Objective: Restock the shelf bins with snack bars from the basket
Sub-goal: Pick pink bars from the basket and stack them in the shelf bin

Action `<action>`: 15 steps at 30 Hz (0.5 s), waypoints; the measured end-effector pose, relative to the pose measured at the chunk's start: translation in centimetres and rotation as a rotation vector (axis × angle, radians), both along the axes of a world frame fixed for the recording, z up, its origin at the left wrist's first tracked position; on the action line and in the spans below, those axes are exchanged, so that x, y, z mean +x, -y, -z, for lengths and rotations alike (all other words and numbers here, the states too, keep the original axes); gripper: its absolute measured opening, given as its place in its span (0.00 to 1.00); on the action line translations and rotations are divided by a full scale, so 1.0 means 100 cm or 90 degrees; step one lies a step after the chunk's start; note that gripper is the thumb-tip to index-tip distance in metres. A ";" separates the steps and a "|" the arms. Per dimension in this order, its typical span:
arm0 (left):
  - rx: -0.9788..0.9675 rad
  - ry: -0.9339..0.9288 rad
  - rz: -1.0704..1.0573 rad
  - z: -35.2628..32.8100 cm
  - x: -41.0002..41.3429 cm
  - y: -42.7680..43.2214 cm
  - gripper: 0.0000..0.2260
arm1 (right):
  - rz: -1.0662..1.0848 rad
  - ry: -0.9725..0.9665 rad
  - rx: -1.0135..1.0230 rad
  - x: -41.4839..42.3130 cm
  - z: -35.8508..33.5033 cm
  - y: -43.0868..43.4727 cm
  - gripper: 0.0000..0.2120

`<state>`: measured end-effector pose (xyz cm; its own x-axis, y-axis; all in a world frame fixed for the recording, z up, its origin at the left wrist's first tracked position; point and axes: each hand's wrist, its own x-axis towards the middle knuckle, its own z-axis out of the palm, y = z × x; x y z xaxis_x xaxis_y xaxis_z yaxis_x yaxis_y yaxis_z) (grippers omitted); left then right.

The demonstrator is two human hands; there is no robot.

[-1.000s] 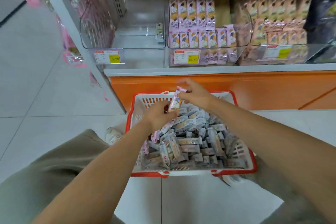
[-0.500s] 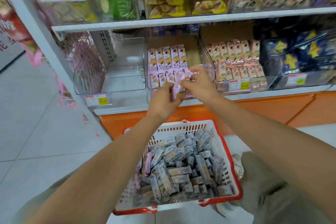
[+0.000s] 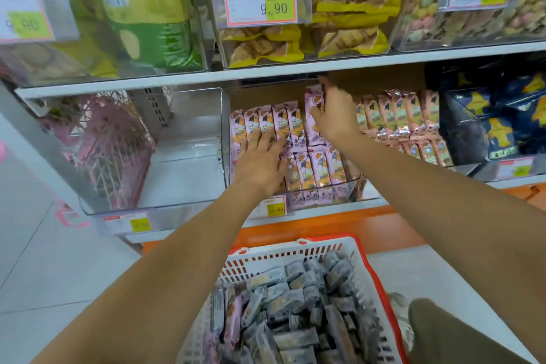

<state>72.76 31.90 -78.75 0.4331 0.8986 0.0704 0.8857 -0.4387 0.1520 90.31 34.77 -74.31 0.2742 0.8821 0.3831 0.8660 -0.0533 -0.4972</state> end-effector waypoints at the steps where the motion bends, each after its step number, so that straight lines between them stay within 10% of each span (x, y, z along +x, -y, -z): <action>1: 0.003 -0.011 -0.005 0.003 0.001 -0.004 0.24 | 0.005 0.036 -0.008 -0.001 0.002 -0.005 0.20; 8: 0.023 -0.011 -0.008 0.020 -0.001 -0.006 0.24 | 0.018 0.114 -0.030 -0.005 0.019 -0.024 0.07; 15: 0.001 -0.017 -0.002 0.019 -0.003 -0.008 0.24 | 0.005 0.026 -0.077 -0.004 0.039 -0.016 0.18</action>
<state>72.51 32.65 -80.63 0.4315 0.9001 0.0605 0.8911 -0.4357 0.1270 89.87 36.38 -78.19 0.2683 0.9203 0.2847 0.8844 -0.1181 -0.4516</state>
